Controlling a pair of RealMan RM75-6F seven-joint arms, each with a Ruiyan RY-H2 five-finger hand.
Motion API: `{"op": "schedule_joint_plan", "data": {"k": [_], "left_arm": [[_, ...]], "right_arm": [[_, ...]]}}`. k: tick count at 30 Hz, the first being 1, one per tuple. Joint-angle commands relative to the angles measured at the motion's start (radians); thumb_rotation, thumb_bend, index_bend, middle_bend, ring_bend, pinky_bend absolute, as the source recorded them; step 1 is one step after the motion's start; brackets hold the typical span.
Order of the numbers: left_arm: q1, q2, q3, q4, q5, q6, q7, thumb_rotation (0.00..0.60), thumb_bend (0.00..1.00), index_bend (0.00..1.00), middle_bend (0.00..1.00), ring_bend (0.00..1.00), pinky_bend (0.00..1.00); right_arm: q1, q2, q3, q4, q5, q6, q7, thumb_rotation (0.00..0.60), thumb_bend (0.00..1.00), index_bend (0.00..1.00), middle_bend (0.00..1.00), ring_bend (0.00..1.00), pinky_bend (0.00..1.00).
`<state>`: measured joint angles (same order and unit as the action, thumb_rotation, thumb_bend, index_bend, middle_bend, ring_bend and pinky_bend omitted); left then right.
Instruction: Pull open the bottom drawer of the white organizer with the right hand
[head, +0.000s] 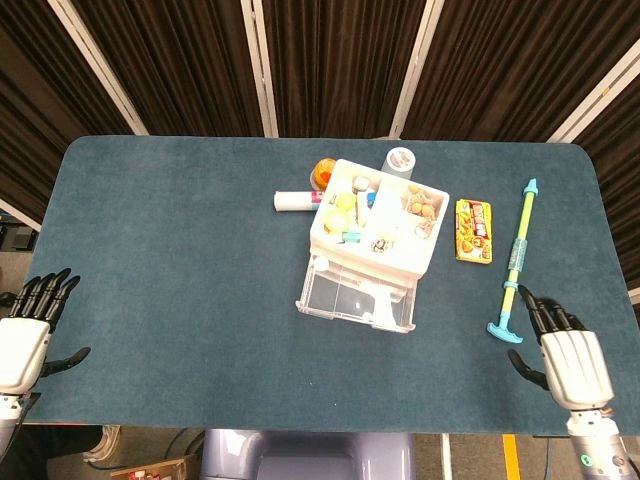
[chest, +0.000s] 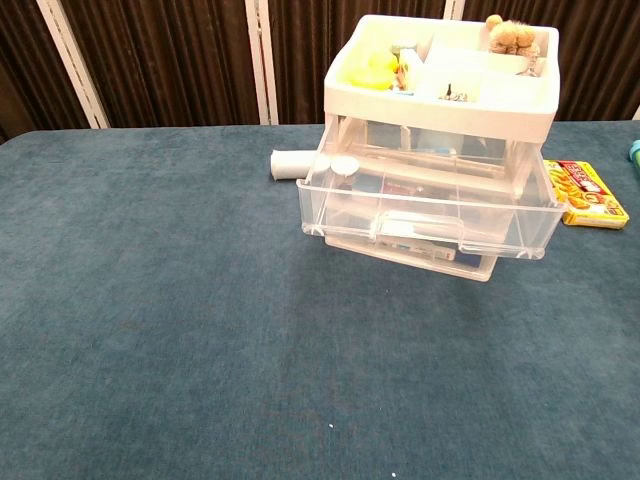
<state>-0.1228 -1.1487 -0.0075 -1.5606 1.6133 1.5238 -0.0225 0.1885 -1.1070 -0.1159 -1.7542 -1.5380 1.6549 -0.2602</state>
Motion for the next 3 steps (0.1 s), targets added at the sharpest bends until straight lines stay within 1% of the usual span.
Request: {"op": "schedule_joint_plan", "data": {"k": [1, 3], "left_arm": [[-0.002, 0.001, 0.001, 0.001, -0.005, -0.008, 0.007, 0.6, 0.04, 0.0, 0.0, 0.0, 0.03], [-0.003, 0.003, 0.0, -0.002, -0.005, -0.009, 0.008, 0.6, 0.04, 0.0, 0.0, 0.0, 0.03]], "right_arm": [[-0.04, -0.008, -0.02, 0.1, -0.055, 0.007, 0.011, 0.6, 0.19, 0.0, 0.0, 0.0, 0.09], [-0.047, -0.017, -0.015, 0.119, -0.06, 0.007, 0.005, 0.6, 0.19, 0.0, 0.0, 0.0, 0.08]]}}
